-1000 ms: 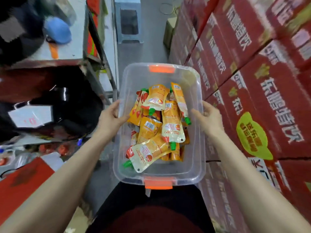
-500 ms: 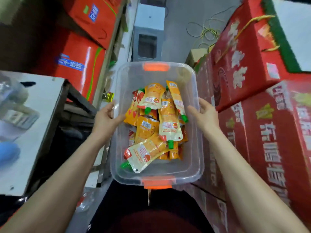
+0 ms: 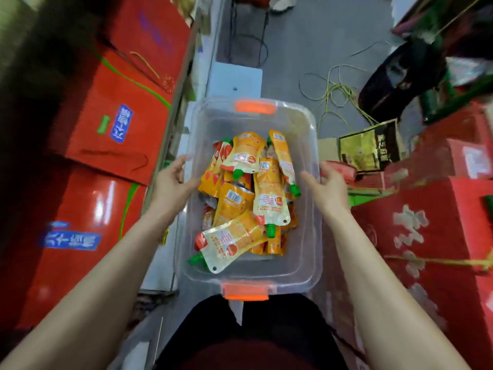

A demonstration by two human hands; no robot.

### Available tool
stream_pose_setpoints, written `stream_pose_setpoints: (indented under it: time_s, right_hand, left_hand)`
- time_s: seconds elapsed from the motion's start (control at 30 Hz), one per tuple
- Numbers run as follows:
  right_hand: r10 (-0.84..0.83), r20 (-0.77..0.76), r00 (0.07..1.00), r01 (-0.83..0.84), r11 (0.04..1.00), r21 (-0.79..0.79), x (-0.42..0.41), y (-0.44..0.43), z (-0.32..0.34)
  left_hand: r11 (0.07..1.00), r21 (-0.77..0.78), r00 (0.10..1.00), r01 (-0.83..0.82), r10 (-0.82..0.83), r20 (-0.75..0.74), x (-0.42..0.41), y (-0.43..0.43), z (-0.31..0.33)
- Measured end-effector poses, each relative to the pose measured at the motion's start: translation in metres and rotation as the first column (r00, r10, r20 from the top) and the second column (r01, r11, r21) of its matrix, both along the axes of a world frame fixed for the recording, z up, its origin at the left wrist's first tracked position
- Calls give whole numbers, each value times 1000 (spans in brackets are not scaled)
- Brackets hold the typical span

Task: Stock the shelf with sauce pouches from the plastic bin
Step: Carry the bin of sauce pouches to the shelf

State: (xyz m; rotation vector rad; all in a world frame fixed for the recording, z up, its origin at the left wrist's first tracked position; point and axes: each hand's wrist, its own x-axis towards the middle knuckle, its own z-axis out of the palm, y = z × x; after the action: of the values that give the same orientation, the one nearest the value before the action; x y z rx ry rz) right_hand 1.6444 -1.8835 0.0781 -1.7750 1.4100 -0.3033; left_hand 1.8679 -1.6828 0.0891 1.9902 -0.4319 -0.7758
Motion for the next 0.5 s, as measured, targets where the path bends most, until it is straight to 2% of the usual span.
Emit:
stream_pose_setpoints:
  time_s: [0.2, 0.5]
  right_hand:
    - [87, -9, 996, -87, 995, 49, 126, -152, -22]
    - [153, -48, 987, -149, 986, 69, 306, -345, -74]
  left_hand:
    - [996, 17, 995, -87, 86, 57, 110, -146, -12]
    - [997, 12, 991, -79, 77, 113, 294, -308, -68]
